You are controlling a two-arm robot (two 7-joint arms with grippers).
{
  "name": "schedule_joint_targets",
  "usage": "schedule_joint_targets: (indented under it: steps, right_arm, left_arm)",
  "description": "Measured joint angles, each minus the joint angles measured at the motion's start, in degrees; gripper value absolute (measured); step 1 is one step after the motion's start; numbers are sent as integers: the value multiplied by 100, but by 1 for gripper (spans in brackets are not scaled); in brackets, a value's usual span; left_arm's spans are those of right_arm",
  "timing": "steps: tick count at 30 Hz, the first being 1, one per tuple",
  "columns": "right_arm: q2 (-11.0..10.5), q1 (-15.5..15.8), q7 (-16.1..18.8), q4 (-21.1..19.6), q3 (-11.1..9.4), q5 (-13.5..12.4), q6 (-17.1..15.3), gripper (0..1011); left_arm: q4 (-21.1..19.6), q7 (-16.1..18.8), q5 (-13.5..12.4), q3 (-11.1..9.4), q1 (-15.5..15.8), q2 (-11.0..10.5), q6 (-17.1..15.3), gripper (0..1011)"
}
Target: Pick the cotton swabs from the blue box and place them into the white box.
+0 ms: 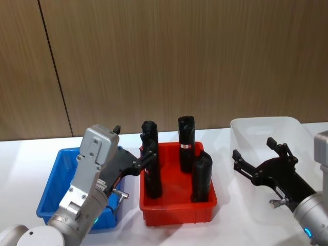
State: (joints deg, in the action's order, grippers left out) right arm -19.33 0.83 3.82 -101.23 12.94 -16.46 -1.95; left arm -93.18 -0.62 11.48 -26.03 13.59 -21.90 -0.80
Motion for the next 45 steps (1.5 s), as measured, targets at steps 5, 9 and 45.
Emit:
schedule_joint_targets:
  steps: [5, 9, 45]
  right_arm:
    - [0, 0, 0, 0, 0, 0, 0, 1002]
    - [0, 0, 0, 0, 0, 0, 0, 1002]
    - [0, 0, 0, 0, 0, 0, 0, 1002]
  left_arm:
    - [0, 0, 0, 0, 0, 0, 0, 1004]
    - [0, 0, 0, 0, 0, 0, 0, 1004]
    - [-8, -66, 62, 34, -14, -21, -59, 1004]
